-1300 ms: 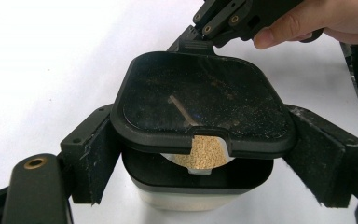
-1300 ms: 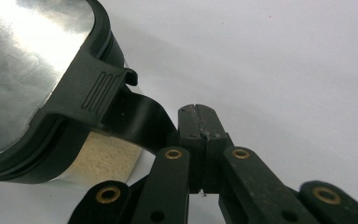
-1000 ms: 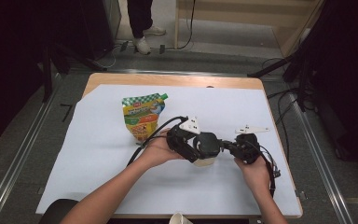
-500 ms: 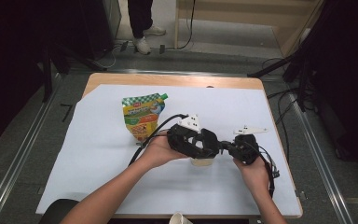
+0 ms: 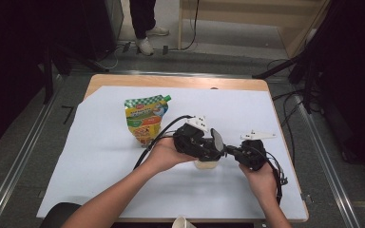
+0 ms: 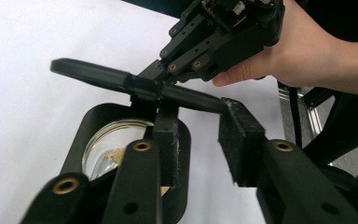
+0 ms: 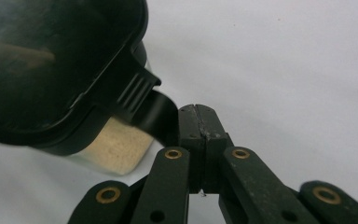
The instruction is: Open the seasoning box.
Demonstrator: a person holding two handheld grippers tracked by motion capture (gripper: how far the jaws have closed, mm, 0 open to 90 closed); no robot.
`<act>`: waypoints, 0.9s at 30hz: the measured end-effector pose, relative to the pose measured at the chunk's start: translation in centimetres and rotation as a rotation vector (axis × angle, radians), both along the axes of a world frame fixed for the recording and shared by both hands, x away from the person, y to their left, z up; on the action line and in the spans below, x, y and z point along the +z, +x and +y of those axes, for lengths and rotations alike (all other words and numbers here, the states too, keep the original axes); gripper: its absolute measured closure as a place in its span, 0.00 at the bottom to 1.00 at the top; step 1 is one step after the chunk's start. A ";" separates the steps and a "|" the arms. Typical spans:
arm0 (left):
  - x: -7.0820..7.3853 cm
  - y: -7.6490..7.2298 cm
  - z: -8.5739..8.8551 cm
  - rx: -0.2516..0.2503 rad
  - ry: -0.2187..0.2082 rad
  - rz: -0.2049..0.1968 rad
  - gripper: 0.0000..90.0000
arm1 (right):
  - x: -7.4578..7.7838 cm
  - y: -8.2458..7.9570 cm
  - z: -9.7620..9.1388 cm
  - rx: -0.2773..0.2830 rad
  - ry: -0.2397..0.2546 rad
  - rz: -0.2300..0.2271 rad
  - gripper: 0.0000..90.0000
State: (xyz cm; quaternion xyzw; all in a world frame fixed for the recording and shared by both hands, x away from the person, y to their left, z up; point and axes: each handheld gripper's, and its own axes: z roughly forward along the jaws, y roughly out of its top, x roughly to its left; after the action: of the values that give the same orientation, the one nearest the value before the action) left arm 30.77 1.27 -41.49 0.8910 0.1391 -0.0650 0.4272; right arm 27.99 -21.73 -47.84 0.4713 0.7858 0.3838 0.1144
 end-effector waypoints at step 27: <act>0.1 1.0 -2.3 -0.050 -0.025 0.058 0.90 | 0.0 -0.8 -0.5 -0.002 0.066 0.034 1.00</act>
State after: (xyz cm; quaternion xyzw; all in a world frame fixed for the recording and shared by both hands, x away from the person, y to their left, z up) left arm 31.73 -1.06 -41.41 0.8866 0.1282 -0.1032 0.4322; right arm 27.23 -22.25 -47.82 0.4822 0.7739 0.4016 0.0858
